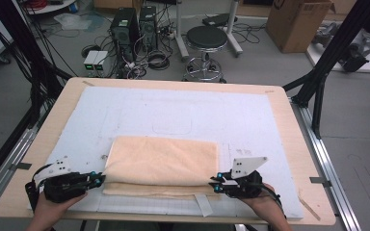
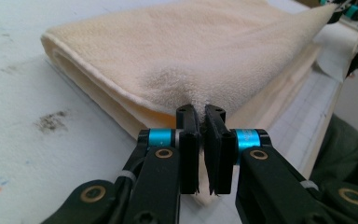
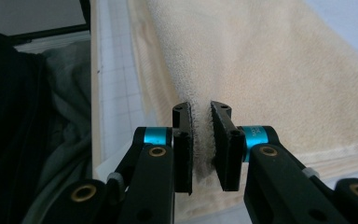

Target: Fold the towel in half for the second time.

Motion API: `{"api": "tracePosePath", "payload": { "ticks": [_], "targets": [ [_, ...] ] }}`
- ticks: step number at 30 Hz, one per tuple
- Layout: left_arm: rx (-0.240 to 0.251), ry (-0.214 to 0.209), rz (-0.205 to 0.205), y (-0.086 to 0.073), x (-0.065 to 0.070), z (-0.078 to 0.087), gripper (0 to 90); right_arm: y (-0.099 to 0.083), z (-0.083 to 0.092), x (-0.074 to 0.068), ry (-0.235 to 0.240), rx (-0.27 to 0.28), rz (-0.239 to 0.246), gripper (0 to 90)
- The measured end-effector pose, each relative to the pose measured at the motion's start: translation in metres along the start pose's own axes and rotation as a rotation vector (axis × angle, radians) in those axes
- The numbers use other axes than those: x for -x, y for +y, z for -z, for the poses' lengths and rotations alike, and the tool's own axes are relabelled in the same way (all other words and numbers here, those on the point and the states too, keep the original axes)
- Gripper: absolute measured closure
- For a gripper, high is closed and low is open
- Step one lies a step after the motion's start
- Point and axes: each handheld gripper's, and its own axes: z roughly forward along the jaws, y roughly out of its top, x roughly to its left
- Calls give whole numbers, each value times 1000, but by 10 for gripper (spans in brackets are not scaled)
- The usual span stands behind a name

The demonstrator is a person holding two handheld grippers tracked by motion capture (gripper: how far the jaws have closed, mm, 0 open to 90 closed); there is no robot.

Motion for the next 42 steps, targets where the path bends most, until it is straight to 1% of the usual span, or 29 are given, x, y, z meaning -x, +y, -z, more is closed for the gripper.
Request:
{"api": "tracePosePath", "payload": {
  "ticks": [1, 2, 5, 6, 7, 8, 9, 10, 11, 13, 14, 15, 17, 18, 19, 21, 22, 23, 24, 25, 26, 28, 29, 32, 34, 36, 37, 39, 42],
  "targets": [
    [-9, -4, -3, -1, 1, 0, 843, -2, -1, -1, -4, -5, -2, 798],
    [-15, -3, -7, -2, 2, -1, 843, -4, -2, -1, 3, -12, -4, 798],
    [-28, -6, 6, -6, 4, -2, 843, -8, -5, -1, 5, -19, -7, 796],
    [-29, -8, 3, -7, 4, -1, 842, -9, -5, -2, 3, -23, -12, 791],
    [-23, -13, 4, -7, 5, 0, 837, -9, -6, -2, 4, -26, -9, 770],
    [-16, -18, -3, -6, 6, 1, 820, -9, -5, -3, 10, -23, -8, 725],
    [-1, -21, 2, -5, 6, 4, 760, -9, -4, -3, 16, -14, -15, 652],
    [23, -13, 4, -2, 7, 6, 672, -7, -1, -3, 21, -5, -27, 602],
    [46, -10, 1, 1, 8, 9, 631, -5, 2, -2, 29, 12, -33, 589],
    [80, -11, -12, 9, 9, 11, 603, 0, 8, -2, -4, 59, -30, 548],
    [90, -4, -21, 14, 10, 9, 589, 3, 9, -1, -12, 87, -39, 548],
    [91, -2, -32, 18, 11, 5, 590, 6, 9, 1, -12, 102, -47, 556],
    [74, -2, -41, 23, 12, -6, 613, 13, 3, 2, -20, 110, -47, 616],
    [56, -2, -40, 24, 12, -14, 636, 16, -3, 2, -26, 94, -41, 649],
    [31, -5, -48, 25, 12, -21, 656, 18, -10, 2, -31, 71, -32, 681],
    [-12, -13, -41, 23, 12, -36, 697, 19, -24, 2, -1, 37, -33, 723],
    [-35, -10, -42, 22, 13, -41, 705, 19, -31, 3, 11, 19, -33, 735],
    [-53, -15, -41, 20, 14, -46, 710, 18, -37, 2, 29, -4, -37, 745],
    [-69, -23, -48, 18, 15, -48, 710, 17, -42, 1, 44, -26, -30, 746],
    [-84, -34, -53, 15, 17, -50, 710, 15, -45, -1, 49, -48, -19, 751],
    [-102, -35, -62, 13, 19, -51, 711, 13, -47, -3, 56, -60, -3, 755],
    [-131, -31, -81, 9, 20, -50, 709, 8, -50, -7, 55, -88, 20, 748],
    [-121, -34, -66, 7, 20, -51, 709, 6, -49, -8, 53, -88, 21, 742],
    [-105, -44, -50, 3, 18, -49, 704, 2, -47, -8, 56, -70, 5, 720],
    [-85, -42, -60, 5, 19, -47, 675, 3, -42, -8, 50, -49, -11, 704],
    [-56, -33, -76, 6, 19, -43, 661, 3, -33, -5, 22, -10, -20, 705],
    [-47, -28, -73, 6, 19, -41, 661, 2, -29, -3, 14, 1, -24, 707],
    [-46, -17, -67, 5, 17, -39, 664, -2, -24, -3, -10, -14, -29, 708],
    [-64, -7, -67, 1, 15, -38, 670, -11, -20, -5, -16, -32, -38, 714]
  ]
}}
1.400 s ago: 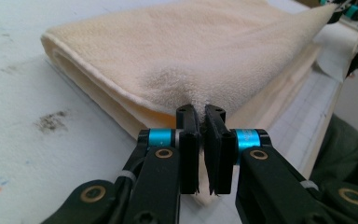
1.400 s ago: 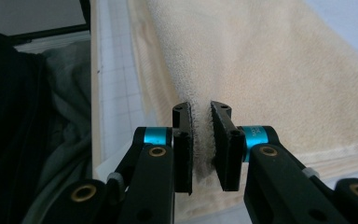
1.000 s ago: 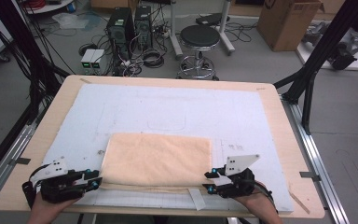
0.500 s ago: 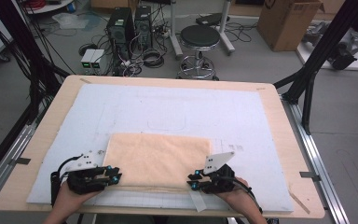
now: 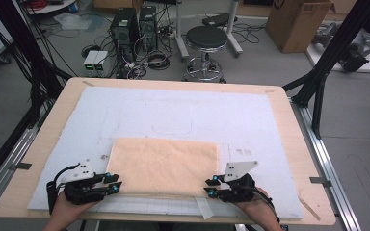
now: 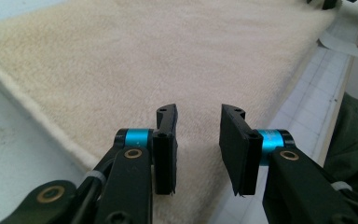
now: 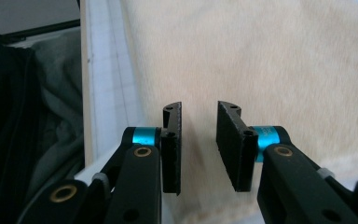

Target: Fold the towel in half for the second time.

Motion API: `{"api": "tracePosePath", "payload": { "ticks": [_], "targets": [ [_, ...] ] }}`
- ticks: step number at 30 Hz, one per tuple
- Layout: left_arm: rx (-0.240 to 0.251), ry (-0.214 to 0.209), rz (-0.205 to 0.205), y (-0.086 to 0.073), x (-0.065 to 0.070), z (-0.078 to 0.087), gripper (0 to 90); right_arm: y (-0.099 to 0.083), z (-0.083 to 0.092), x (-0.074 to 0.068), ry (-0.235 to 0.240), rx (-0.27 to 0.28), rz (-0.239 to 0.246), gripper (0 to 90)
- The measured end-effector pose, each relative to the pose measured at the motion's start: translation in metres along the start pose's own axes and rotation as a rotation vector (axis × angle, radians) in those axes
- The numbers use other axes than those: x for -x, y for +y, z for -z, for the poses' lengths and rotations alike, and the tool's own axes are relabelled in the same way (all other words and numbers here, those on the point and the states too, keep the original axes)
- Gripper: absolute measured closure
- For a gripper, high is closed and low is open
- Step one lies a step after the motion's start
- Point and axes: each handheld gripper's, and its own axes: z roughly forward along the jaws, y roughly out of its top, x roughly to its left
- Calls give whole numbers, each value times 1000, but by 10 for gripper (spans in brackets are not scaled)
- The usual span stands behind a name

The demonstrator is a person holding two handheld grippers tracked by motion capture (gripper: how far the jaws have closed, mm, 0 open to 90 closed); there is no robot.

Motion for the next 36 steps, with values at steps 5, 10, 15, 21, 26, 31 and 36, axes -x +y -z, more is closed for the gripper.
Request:
{"api": "tracePosePath", "payload": {
  "ticks": [5, 10, 15, 21, 26, 31, 36],
  "targets": [
    [-22, 1, 4, -4, 0, -2, 670, -9, 3, -3, -21, -28, 5, 717],
    [17, 13, -12, -2, 1, 4, 641, -12, 9, 0, -9, 20, -4, 697],
    [13, 27, -12, -5, 0, 5, 635, -19, 7, -2, -37, -11, -3, 695],
    [-17, 24, -20, -7, 0, -2, 626, -21, 7, -1, -33, 1, -20, 671],
    [5, 14, -21, -5, -1, 1, 606, -19, 9, 1, -33, 37, -49, 572],
    [62, -11, -20, -1, -3, 8, 554, -16, 13, 5, -39, 96, -77, 487],
    [97, 37, 5, 7, -13, 11, 479, -8, 18, 16, -88, 106, -103, 409]
  ]
}}
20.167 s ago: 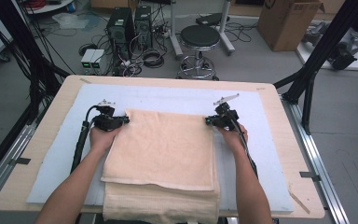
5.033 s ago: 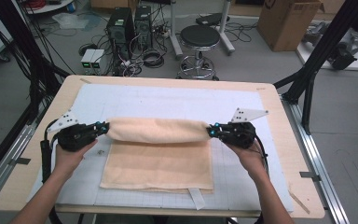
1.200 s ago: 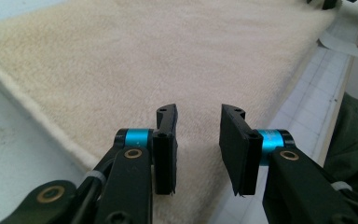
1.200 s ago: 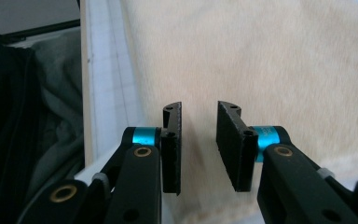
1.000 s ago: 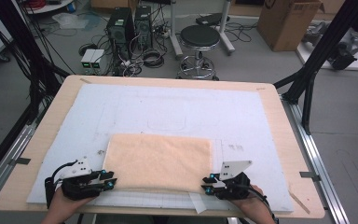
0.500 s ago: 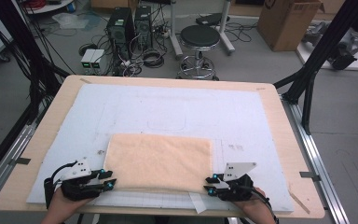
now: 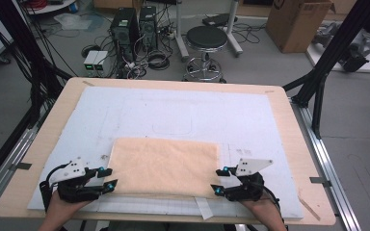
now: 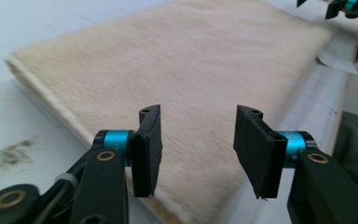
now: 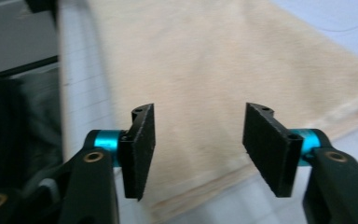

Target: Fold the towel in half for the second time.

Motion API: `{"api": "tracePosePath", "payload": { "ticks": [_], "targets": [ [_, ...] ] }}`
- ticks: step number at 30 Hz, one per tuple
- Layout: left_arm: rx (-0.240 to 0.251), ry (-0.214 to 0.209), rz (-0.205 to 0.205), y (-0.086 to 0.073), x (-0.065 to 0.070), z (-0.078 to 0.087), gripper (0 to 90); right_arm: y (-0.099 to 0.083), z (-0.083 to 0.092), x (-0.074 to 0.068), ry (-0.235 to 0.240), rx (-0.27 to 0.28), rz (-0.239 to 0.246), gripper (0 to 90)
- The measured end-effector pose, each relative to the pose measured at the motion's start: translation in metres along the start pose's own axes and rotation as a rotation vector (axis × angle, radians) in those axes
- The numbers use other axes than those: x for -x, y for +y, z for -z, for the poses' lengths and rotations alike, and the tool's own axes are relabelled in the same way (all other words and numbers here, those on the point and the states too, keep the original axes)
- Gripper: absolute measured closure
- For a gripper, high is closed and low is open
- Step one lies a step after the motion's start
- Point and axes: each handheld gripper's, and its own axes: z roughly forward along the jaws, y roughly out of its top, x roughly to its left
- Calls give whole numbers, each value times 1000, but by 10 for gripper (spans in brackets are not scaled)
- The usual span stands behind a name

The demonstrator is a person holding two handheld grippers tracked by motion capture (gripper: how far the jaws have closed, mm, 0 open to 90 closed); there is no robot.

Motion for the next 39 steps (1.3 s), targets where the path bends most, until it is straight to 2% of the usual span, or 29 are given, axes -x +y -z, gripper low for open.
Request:
{"api": "tracePosePath", "payload": {
  "ticks": [2, 7, 9, 10, 13, 16, 18, 20, 22, 25, 28, 32, 35, 37, 39],
  "targets": [
    [0, 22, 6, 6, -5, -3, 439, 4, -1, 7, -19, -7, -21, 388],
    [11, 83, 22, 21, -18, -14, 429, 18, -3, 24, -88, -16, -41, 363],
    [-13, 114, 36, 28, -24, -21, 432, 24, -6, 34, -125, -17, -50, 347],
    [-19, 112, 51, 30, -27, -24, 447, 26, -8, 38, -135, -17, -67, 342],
    [-11, 136, 72, 35, -35, -32, 470, 31, -13, 49, -179, -24, -79, 343],
    [-21, 171, 64, 39, -43, -39, 472, 33, -19, 57, -199, -15, -76, 349],
    [-24, 191, 68, 41, -48, -43, 473, 33, -24, 63, -207, -15, -90, 349],
    [-31, 194, 90, 40, -54, -48, 475, 33, -28, 68, -214, -17, -107, 349],
    [-50, 218, 111, 38, -59, -53, 474, 32, -30, 72, -215, -10, -122, 349],
    [-42, 234, 130, 36, -64, -57, 461, 30, -34, 78, -215, -6, -142, 349],
    [-15, 225, 154, 36, -68, -59, 462, 27, -39, 81, -208, -39, -167, 358],
    [-33, 234, 207, 34, -76, -61, 465, 25, -43, 80, -195, -54, -172, 381],
    [-20, 249, 236, 33, -81, -63, 463, 23, -44, 81, -195, -60, -184, 381],
    [-18, 243, 260, 32, -83, -65, 451, 22, -45, 81, -192, -69, -200, 381],
    [-33, 239, 261, 31, -83, -68, 451, 22, -46, 81, -197, -80, -198, 387]
  ]
}}
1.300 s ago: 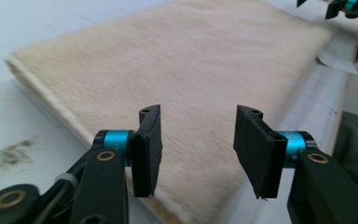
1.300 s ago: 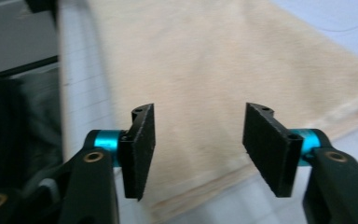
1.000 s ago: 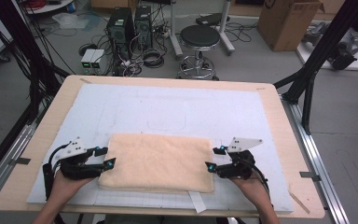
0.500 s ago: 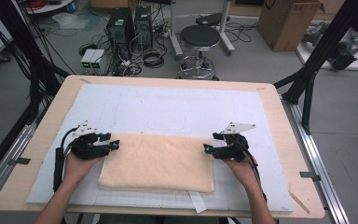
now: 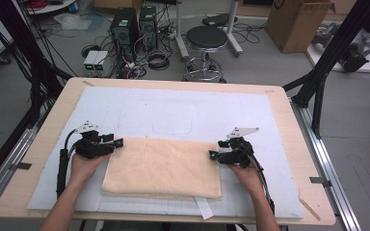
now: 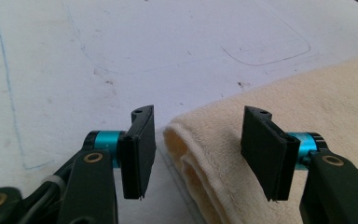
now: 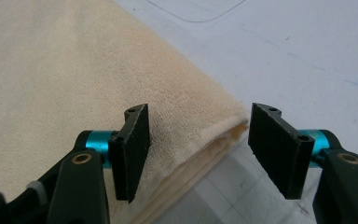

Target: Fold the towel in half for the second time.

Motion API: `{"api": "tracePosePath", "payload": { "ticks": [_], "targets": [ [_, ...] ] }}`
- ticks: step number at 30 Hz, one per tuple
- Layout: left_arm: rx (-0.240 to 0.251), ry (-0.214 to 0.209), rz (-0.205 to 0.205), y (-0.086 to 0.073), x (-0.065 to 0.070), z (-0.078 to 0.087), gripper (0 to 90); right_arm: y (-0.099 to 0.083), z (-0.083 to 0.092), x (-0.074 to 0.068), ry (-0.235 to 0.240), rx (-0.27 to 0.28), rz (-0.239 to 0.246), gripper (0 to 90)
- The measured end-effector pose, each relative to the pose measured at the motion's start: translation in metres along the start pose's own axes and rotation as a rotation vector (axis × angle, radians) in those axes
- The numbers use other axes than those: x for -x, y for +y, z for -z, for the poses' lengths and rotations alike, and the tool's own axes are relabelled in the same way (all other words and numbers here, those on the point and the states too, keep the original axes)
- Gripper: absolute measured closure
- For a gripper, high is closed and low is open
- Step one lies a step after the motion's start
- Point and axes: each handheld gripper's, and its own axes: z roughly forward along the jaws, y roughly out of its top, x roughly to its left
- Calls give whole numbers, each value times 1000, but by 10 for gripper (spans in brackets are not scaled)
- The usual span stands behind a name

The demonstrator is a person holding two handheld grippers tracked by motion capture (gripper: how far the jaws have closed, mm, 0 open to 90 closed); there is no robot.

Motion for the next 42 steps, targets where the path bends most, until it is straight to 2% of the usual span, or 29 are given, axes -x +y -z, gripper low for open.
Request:
{"api": "tracePosePath", "payload": {
  "ticks": [2, 4, 6, 9, 11, 13, 17, 20, 23, 27, 28, 29, 32, 35, 37, 40, 42],
  "targets": [
    [-24, -2, -3, -1, 0, -3, 453, 0, -1, -1, -7, -8, 14, 406],
    [-49, -14, 5, -3, -1, -6, 470, -1, -3, 0, 6, -14, 6, 442],
    [-64, -27, 9, -4, -1, -8, 486, -1, -3, 2, 30, -20, -15, 500],
    [-78, -35, 8, -4, 0, -8, 526, -1, -5, 2, 60, -21, 7, 588],
    [-78, -47, 20, -5, 1, -9, 576, 0, -5, 1, 68, -24, 14, 635],
    [-81, -50, 12, -5, 2, -10, 626, -1, -5, 2, 87, -26, 14, 684],
    [-75, -45, 12, -4, 4, -9, 709, 1, -4, 2, 101, -20, 46, 793],
    [-59, -31, -12, -2, 7, -6, 763, 2, -1, 1, 102, -6, 58, 808],
    [-31, -28, -4, -1, 6, -5, 787, 6, 2, 3, 102, 0, 56, 815],
    [30, -11, 14, 4, 6, -3, 800, 17, 8, 2, 71, 25, 67, 819],
    [34, -5, 18, 6, 5, -4, 804, 19, 8, 3, 60, 30, 69, 819],
    [31, 8, 6, 9, 6, -5, 815, 22, 9, 3, 51, 32, 67, 819],
    [91, 25, 40, 20, 7, -9, 815, 31, 8, 6, 10, 32, 68, 819],
    [67, 47, 25, 33, 7, -19, 815, 39, 7, 13, -18, 46, 60, 819],
    [85, 46, 46, 39, 5, -24, 815, 45, 7, 18, -31, 43, 44, 818],
    [79, 66, 41, 47, 2, -34, 815, 50, 5, 28, -53, 71, 26, 817],
    [78, 73, 65, 49, 0, -41, 815, 54, 2, 34, -66, 73, 8, 817]
  ]
}}
